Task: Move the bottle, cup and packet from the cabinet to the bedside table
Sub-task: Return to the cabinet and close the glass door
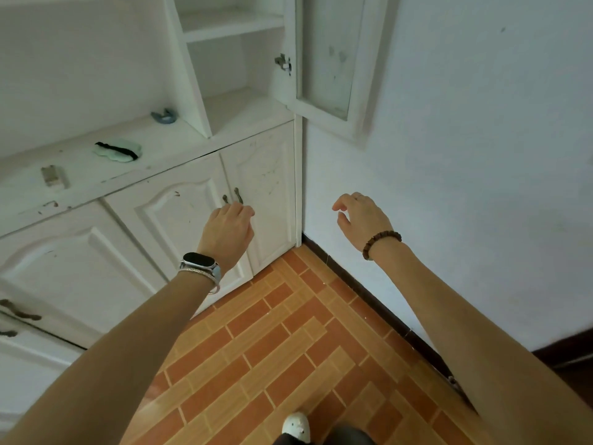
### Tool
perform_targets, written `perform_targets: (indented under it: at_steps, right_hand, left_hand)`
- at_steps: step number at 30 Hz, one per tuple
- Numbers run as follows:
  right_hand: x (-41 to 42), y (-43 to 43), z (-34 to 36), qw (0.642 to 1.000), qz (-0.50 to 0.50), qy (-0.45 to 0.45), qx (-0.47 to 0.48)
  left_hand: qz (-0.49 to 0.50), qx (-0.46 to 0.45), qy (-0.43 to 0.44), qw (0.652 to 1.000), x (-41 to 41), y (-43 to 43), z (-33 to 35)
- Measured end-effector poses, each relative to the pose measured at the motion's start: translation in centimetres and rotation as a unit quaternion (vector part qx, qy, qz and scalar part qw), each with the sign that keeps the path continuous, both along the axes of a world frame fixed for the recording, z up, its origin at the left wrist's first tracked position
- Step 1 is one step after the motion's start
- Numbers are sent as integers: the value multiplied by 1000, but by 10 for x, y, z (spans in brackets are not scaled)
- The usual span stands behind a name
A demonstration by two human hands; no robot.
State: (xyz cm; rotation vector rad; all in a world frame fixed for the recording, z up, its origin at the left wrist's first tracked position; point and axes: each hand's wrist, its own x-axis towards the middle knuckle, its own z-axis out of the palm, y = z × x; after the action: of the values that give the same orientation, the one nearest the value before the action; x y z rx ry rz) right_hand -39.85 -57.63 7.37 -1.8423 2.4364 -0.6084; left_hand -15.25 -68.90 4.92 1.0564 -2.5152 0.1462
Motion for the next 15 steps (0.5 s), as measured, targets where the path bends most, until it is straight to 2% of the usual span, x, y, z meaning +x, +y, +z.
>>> perform_targets:
  at_steps: [8, 15]
  right_hand:
    - [-15, -64, 0, 1000, 2, -8, 3]
    - [-40, -124, 0, 999, 33, -13, -1]
  left_hand:
    - [-14, -7, -7, 1000, -18, -54, -8]
    - [20, 1, 24, 1000, -41, -104, -9]
